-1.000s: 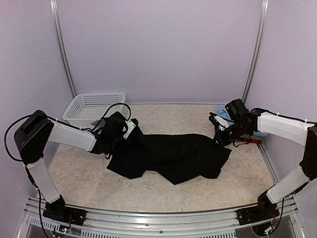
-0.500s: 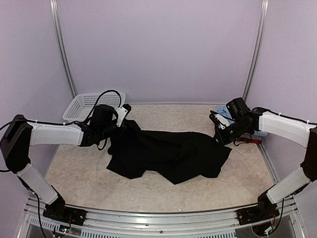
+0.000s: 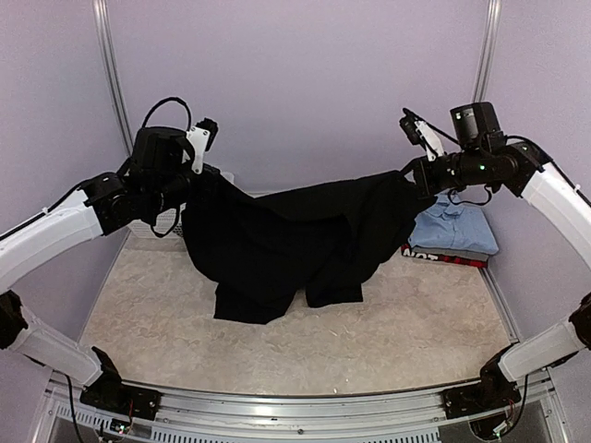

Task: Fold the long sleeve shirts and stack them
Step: Flatten out the crumpled shirt at the center of the board.

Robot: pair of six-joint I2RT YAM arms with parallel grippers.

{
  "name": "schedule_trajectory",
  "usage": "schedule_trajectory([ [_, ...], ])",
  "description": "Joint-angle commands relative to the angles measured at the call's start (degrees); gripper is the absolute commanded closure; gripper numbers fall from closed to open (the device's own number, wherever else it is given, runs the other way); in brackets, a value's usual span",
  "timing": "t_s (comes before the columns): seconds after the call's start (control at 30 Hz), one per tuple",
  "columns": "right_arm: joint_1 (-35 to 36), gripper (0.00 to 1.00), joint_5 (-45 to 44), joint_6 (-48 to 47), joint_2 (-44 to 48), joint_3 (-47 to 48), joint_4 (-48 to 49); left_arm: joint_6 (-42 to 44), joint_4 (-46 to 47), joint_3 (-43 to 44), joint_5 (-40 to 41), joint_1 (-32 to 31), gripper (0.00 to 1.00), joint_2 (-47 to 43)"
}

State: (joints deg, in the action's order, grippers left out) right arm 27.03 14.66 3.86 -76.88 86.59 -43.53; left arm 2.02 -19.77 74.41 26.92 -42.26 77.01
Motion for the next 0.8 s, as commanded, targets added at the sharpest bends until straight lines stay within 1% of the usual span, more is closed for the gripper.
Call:
schedule_trajectory([
  [0.0,2.8,1.0,-0.8,-1.0,3.1,8.4,-6.0,-5.1,-9.2,5.4,3.7,-0.8,1.0,-9.0],
  [0.13,4.9,1.0,-0.5,-1.1,3.6,13.2,-9.8,-5.4,-10.2,6.7,2.7,-1.3,1.0,-17.2],
  [0.3,7.5,1.0,4.3,-0.1,4.8,20.1,-15.0,-5.5,-14.0,10.7,-2.8,-2.1,1.0,-22.6],
  [0.43,8.6,1.0,8.3,1.7,7.6,22.3,-16.9,-6.6,-14.6,12.6,-11.8,-3.0,1.0,-26.0],
  [0.53,8.6,1.0,14.7,3.3,9.6,22.2,-16.8,-9.2,-13.6,12.9,-18.8,-3.0,1.0,-28.7],
  [0.67,8.6,1.0,24.6,6.6,12.6,20.4,-12.9,-13.0,-11.1,12.3,-28.9,-3.0,1.0,-30.9],
  [0.77,8.6,1.0,28.3,8.7,14.4,20.5,-10.9,-14.9,-8.2,11.4,-32.1,-3.0,1.0,-33.0],
])
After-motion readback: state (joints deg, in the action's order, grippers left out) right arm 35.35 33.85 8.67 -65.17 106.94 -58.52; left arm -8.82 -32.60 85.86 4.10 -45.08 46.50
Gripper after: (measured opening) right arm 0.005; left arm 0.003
